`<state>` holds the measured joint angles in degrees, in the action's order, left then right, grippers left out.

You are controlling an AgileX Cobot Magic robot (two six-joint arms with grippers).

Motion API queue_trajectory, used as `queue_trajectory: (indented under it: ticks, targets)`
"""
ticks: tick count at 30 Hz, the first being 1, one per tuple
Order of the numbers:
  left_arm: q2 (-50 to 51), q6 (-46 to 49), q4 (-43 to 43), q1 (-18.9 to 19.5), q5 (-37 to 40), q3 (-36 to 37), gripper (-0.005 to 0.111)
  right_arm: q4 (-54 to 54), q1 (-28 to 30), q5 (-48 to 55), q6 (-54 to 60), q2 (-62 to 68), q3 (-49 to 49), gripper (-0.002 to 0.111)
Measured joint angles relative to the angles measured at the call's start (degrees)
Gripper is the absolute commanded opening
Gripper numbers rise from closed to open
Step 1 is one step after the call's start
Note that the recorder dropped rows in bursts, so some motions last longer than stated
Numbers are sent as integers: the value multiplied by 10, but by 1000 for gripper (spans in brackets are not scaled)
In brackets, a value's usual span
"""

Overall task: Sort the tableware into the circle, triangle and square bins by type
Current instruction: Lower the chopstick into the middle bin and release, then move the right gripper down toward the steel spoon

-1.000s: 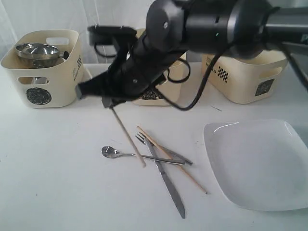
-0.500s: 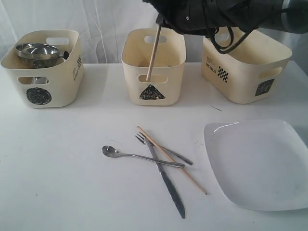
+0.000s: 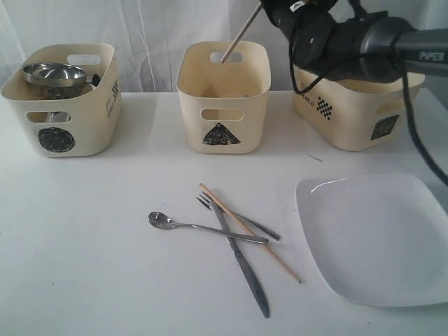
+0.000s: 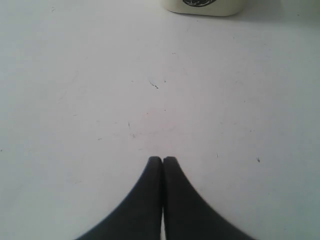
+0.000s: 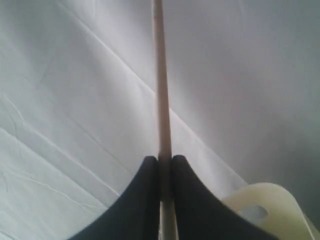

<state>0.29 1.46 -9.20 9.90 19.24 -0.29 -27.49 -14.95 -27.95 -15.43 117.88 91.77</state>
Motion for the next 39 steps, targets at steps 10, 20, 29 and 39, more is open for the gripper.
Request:
queue_trajectory:
  ticks: [10,20,29,39]
  targets:
    - [0,0,0,0,0,0,0,163,0,-47,-29,136,114,20]
    - [0,0,0,0,0,0,0,200,0,75,-4,141,125,33]
    - [0,0,0,0,0,0,0,200,0,429,103,24,125,1]
    - [0,0,0,0,0,0,0,164,-58,929,486,-48,119,0]
